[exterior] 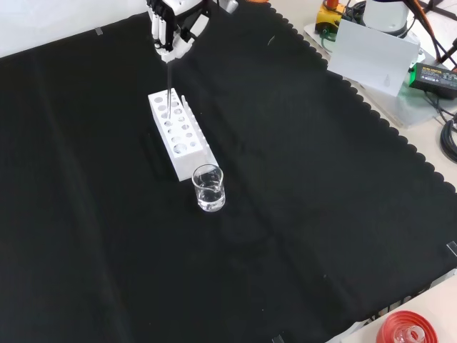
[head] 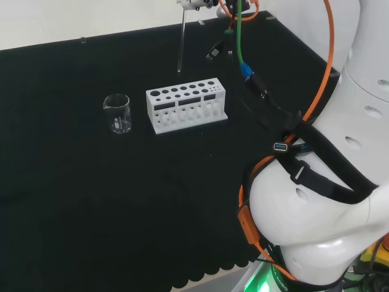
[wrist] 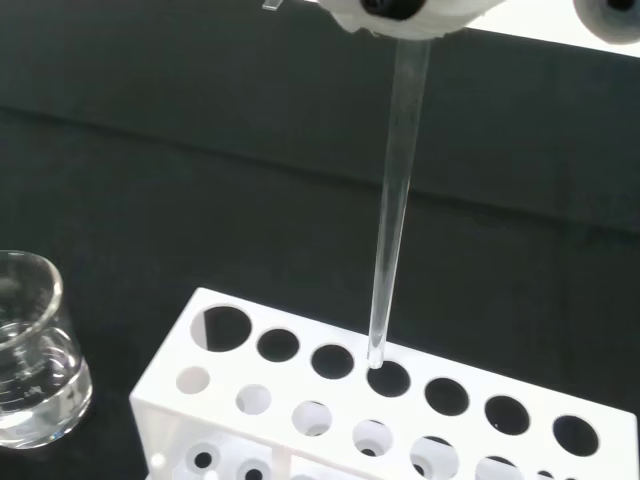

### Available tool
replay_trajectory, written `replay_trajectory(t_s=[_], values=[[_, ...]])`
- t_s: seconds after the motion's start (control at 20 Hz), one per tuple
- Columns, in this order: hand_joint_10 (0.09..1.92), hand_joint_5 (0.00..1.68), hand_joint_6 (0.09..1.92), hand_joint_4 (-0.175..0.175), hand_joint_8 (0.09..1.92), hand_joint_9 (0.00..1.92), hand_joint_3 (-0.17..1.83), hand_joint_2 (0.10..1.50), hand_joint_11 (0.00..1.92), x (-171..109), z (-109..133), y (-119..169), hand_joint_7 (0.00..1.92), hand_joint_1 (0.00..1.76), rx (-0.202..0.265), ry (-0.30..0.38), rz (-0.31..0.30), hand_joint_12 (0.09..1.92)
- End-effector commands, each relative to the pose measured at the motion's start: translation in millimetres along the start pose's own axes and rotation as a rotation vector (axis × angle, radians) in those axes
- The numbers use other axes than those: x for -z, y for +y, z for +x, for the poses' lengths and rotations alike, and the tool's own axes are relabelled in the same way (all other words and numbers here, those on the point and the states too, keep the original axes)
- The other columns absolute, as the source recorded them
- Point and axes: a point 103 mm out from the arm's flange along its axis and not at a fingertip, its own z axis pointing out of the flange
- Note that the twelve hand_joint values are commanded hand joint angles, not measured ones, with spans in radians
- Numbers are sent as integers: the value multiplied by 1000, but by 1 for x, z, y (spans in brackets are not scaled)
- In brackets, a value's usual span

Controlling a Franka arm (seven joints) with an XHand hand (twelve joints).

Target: Put the glass rod back on the white test tube rack.

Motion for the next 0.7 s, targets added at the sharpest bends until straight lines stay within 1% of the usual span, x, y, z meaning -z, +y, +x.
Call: replay_trajectory(t_s=[0.05, 0.25, 0.45, 0.7], values=[[139, 1420, 87, -175, 438, 1840, -175, 1041, 1608, -11, 10, 12, 1456, 1332, 25, -2, 9, 539], [138, 1420, 87, -175, 438, 1840, -175, 1041, 1608, -1, 15, 13, 1456, 1333, 26, -13, 1, 539], [138, 1420, 87, -175, 439, 1839, -175, 1042, 1608, 0, 21, 12, 1456, 1333, 34, -12, -2, 539], [138, 1420, 87, -175, 439, 1840, -175, 1042, 1607, 4, 22, 11, 1456, 1333, 34, -17, -3, 539]])
